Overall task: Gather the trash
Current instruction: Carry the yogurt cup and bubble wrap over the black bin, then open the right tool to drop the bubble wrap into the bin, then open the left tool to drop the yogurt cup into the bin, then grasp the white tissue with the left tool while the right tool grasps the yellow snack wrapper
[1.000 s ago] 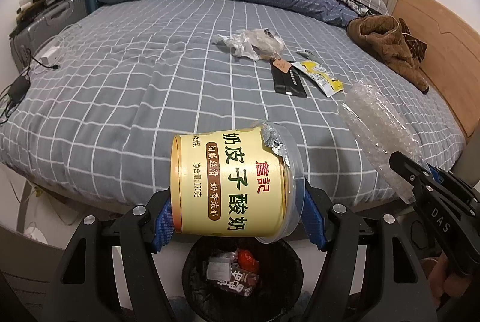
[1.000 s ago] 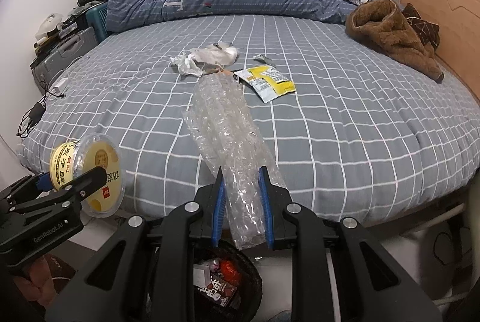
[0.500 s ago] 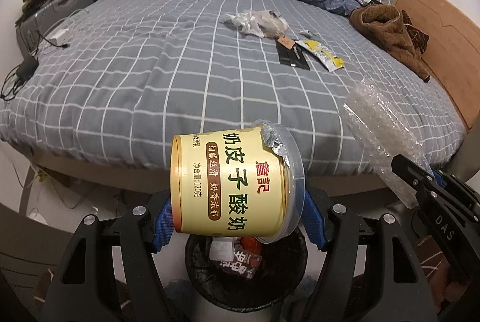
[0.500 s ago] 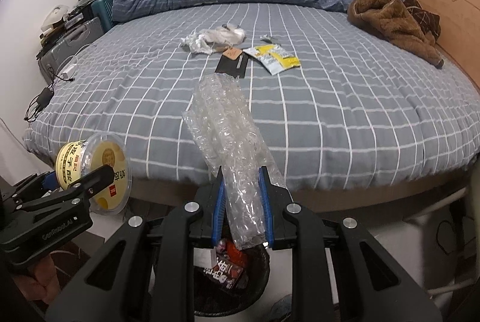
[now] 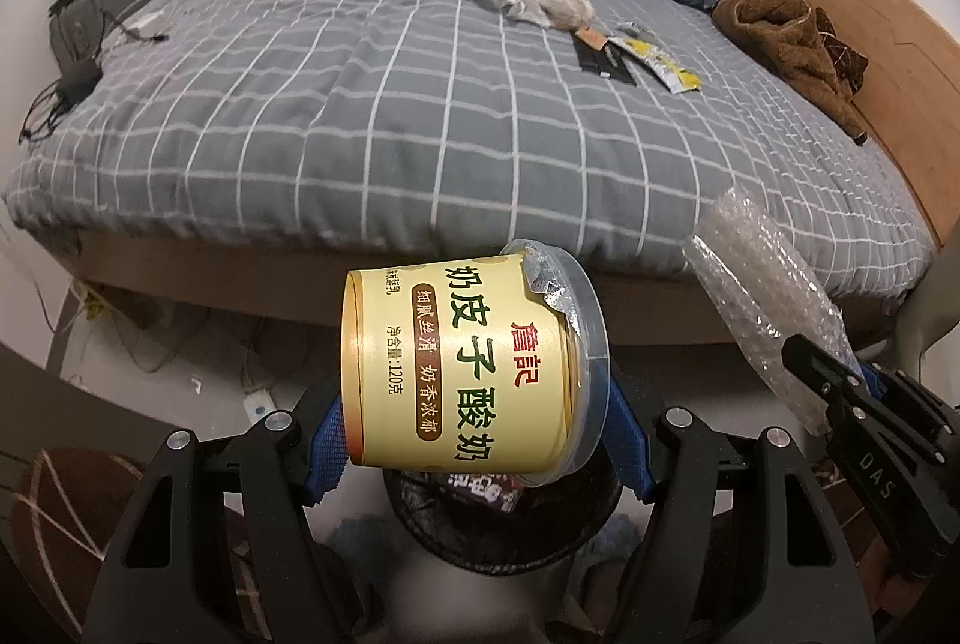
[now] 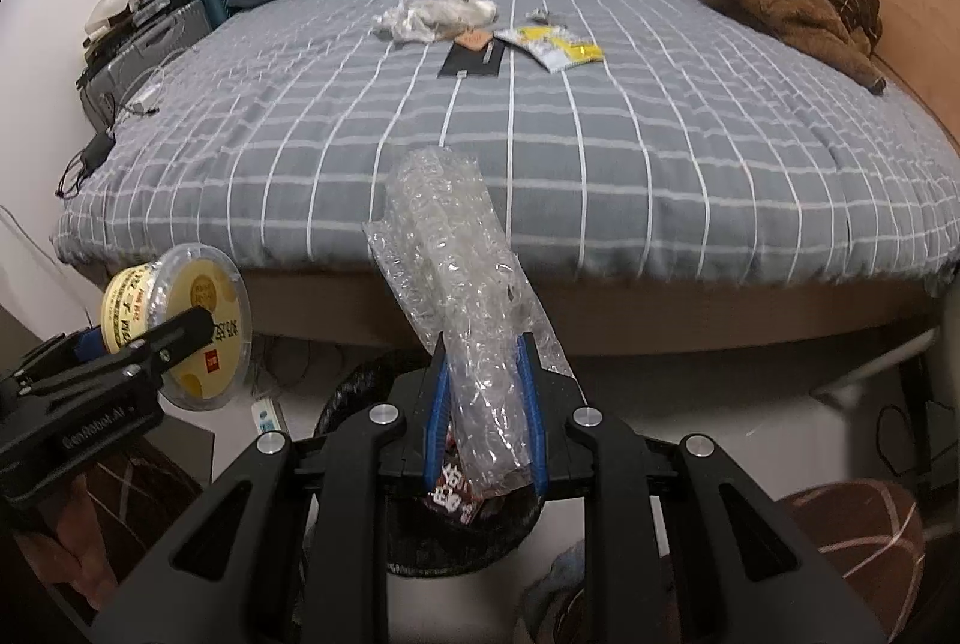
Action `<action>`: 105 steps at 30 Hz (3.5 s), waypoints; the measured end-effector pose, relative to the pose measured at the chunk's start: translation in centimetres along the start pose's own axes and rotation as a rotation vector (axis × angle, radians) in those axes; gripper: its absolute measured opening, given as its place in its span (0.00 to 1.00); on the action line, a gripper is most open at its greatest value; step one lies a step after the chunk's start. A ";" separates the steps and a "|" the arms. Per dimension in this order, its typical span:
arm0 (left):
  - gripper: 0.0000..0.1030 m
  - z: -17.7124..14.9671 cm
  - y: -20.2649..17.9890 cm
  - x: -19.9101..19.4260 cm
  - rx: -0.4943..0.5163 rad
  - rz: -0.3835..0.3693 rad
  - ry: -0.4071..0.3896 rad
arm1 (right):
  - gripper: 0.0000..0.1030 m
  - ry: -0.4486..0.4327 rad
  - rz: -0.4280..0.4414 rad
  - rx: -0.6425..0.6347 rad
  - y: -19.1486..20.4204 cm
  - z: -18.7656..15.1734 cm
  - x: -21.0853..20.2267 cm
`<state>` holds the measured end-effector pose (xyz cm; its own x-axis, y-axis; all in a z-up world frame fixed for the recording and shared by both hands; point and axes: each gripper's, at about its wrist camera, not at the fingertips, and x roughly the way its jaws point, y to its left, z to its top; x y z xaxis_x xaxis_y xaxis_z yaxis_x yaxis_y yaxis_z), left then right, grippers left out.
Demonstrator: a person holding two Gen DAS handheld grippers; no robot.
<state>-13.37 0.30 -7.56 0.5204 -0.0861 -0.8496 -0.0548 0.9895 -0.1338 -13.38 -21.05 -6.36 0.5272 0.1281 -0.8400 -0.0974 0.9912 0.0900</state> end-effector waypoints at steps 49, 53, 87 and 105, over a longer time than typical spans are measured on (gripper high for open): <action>0.66 -4.4 1.2 8.4 0.008 -0.009 0.161 | 0.91 0.129 -0.120 0.015 -2.0 -4.1 8.3; 0.66 -4.2 -1.0 8.8 0.044 -0.026 0.170 | 0.91 0.110 -0.134 0.038 -4.2 -3.8 6.9; 0.94 5.2 -3.0 5.2 0.070 0.018 -0.059 | 0.91 -0.148 -0.130 0.000 -5.6 5.9 3.3; 0.94 14.7 -2.7 8.1 0.071 0.061 -0.142 | 0.91 -0.229 -0.125 -0.034 -5.2 14.7 7.1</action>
<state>3.56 -1.36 -6.60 0.6335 -0.0136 -0.7736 -0.0322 0.9985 -0.0439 3.25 -24.79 -4.90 0.7138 0.0127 -0.7003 -0.0456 0.9986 -0.0284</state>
